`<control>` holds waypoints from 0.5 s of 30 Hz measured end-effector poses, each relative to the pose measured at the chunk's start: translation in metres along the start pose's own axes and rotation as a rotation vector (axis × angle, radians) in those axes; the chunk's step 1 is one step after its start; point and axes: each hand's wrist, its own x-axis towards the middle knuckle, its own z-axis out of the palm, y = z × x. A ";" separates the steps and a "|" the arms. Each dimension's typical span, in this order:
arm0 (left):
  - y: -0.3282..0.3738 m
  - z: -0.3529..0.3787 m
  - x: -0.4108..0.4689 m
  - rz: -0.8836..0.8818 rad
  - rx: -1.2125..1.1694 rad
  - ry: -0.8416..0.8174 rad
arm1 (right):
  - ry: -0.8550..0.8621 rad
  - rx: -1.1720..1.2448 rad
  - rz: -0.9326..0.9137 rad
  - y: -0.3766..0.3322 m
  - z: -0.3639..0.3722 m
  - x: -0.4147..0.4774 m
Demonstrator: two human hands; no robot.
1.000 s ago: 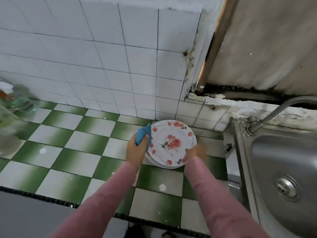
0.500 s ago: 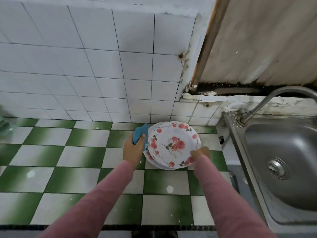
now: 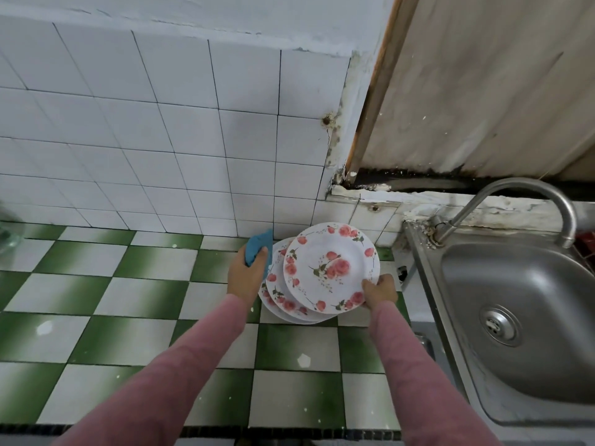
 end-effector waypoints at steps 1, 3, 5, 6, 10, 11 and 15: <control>0.001 0.001 0.000 0.003 -0.001 0.002 | 0.014 0.010 -0.017 -0.004 -0.003 -0.001; 0.003 0.004 -0.001 0.016 -0.002 0.009 | 0.048 0.032 -0.057 -0.012 -0.009 -0.001; 0.005 0.008 -0.002 0.026 -0.002 0.024 | 0.083 0.037 -0.097 -0.018 -0.014 -0.003; 0.006 0.009 -0.003 0.030 0.000 0.033 | 0.102 0.040 -0.117 -0.021 -0.016 -0.005; 0.008 0.014 -0.006 0.044 0.010 0.039 | 0.174 0.085 -0.179 -0.027 -0.020 -0.012; 0.008 0.015 -0.007 0.044 0.008 0.035 | 0.186 0.100 -0.189 -0.027 -0.019 -0.014; 0.003 0.016 -0.012 0.048 0.003 0.003 | 0.203 0.166 -0.200 -0.027 -0.018 -0.019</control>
